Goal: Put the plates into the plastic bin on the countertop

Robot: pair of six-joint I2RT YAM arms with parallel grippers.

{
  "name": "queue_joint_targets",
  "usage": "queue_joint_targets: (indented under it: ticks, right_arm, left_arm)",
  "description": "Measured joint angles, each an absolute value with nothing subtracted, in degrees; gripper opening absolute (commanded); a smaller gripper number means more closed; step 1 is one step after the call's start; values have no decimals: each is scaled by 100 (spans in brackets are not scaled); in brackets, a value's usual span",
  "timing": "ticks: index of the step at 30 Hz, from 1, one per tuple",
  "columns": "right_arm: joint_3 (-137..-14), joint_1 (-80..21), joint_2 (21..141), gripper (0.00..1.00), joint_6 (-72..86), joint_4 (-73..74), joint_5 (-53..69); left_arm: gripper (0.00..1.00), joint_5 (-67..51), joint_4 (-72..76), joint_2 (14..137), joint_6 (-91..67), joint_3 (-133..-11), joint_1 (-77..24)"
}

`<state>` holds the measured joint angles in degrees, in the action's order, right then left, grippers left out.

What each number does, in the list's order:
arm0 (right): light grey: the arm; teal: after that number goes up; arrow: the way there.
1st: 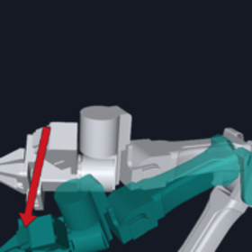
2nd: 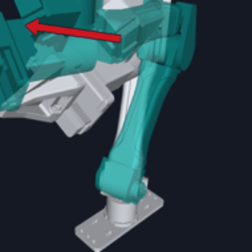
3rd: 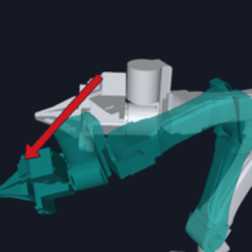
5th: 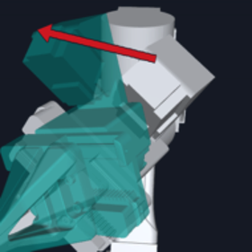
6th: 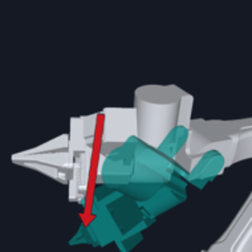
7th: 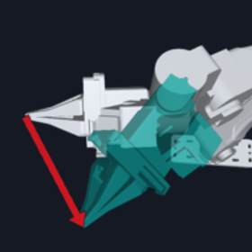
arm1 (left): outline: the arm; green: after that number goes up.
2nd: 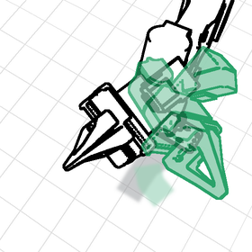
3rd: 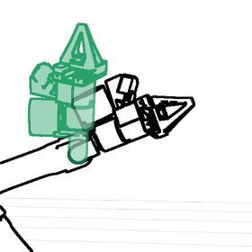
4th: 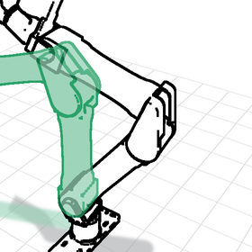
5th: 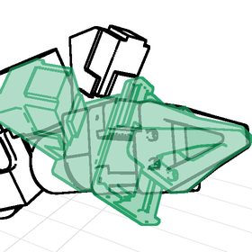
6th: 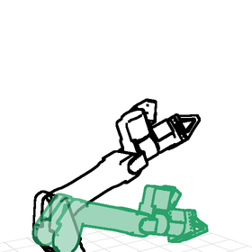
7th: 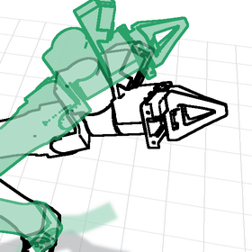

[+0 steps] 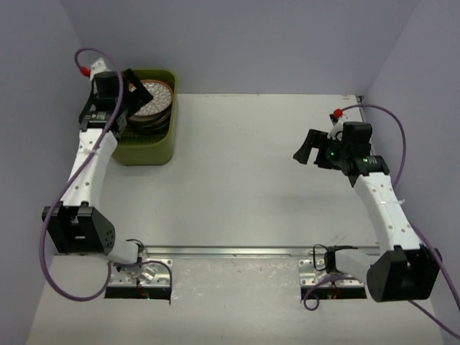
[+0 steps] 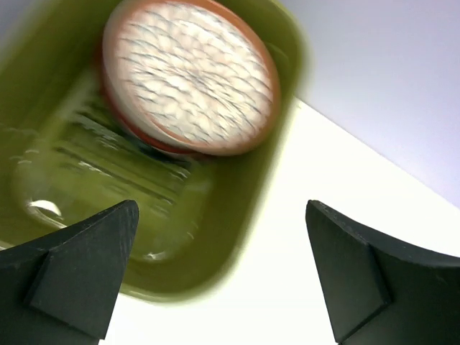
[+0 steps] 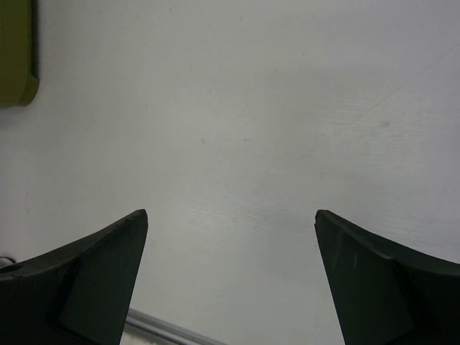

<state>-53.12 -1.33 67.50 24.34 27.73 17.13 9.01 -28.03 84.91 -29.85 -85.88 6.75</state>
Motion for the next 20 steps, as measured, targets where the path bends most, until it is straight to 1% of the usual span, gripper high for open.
queue_joint_targets:
  ticks: [2,4,8,12,15,20]
  right_arm:
    - [-5611,-137,6385,99,2178,2980,1355]
    - [-5802,-138,6026,99,2000,3149,1117]
    - [-5851,-341,5185,99,1792,3442,835]
    - [-5680,-526,4355,99,1597,3612,834]
    - [-5687,-528,4045,99,1498,3800,671]
    - [-5642,-530,4018,99,1386,4029,500]
  left_arm:
    - [100,997,-2744,7997,-2644,-8208,78]
    - [100,949,-2769,7389,-2362,-7670,-288]
    - [100,1015,-2679,6092,-1945,-6504,-332]
    - [100,1105,-2300,4907,-1744,-5305,-571]
    - [100,1227,-2317,4563,-1633,-4917,-756]
    - [100,1630,-2327,4277,-1490,-4587,-845]
